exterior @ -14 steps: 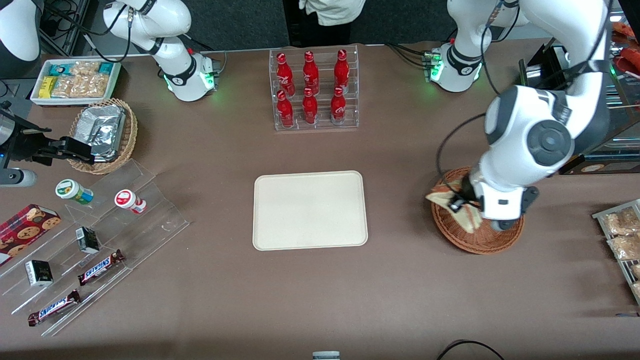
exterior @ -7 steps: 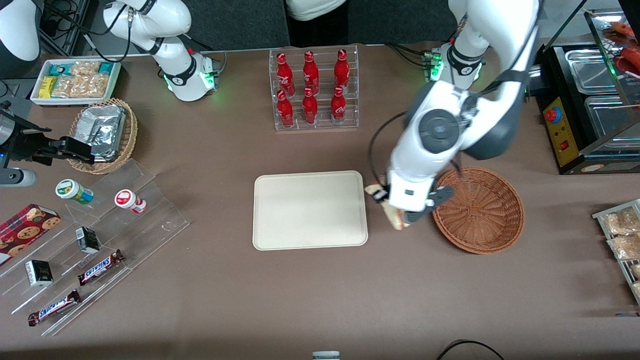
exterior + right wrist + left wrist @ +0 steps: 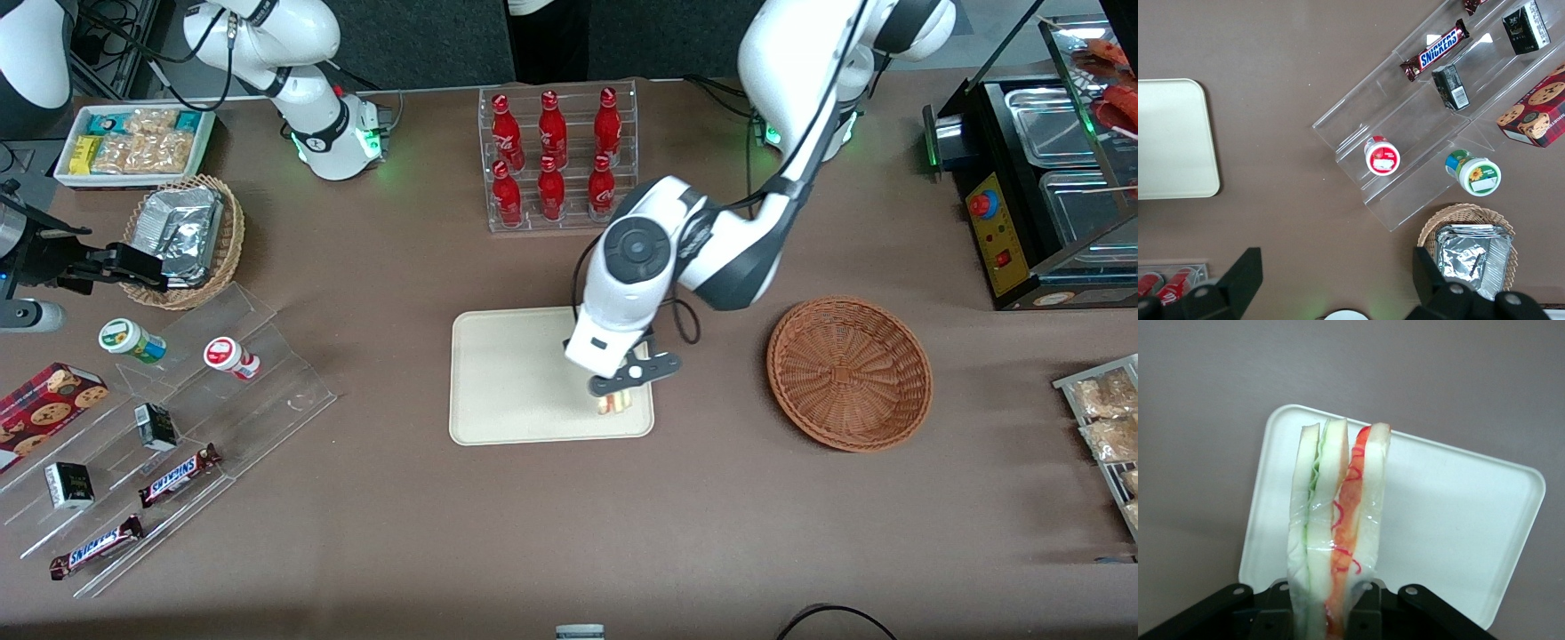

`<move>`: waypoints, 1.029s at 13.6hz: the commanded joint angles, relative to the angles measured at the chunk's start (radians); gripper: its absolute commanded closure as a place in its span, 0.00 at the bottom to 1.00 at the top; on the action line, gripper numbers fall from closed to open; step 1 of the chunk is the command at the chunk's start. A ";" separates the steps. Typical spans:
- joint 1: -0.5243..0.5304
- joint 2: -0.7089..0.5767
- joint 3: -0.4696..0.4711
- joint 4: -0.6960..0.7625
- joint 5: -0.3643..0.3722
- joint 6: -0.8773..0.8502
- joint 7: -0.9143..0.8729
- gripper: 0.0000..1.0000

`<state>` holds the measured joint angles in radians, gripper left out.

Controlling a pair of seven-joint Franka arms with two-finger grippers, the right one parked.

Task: Place sandwich from basket to tray
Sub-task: 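Carry the held sandwich over to the white tray, then lower the sandwich onto the tray and open the left gripper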

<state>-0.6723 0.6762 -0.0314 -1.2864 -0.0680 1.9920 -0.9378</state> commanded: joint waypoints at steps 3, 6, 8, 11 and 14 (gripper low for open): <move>-0.059 0.161 0.016 0.160 0.000 -0.016 0.070 0.86; -0.092 0.197 0.016 0.168 0.002 -0.016 0.117 0.84; -0.107 0.221 0.016 0.188 0.002 -0.015 0.117 0.84; -0.119 0.276 0.019 0.217 0.005 -0.013 0.117 0.84; -0.122 0.298 0.021 0.217 0.016 -0.012 0.116 0.83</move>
<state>-0.7812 0.9386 -0.0258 -1.1220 -0.0644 1.9922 -0.8329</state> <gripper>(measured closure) 0.833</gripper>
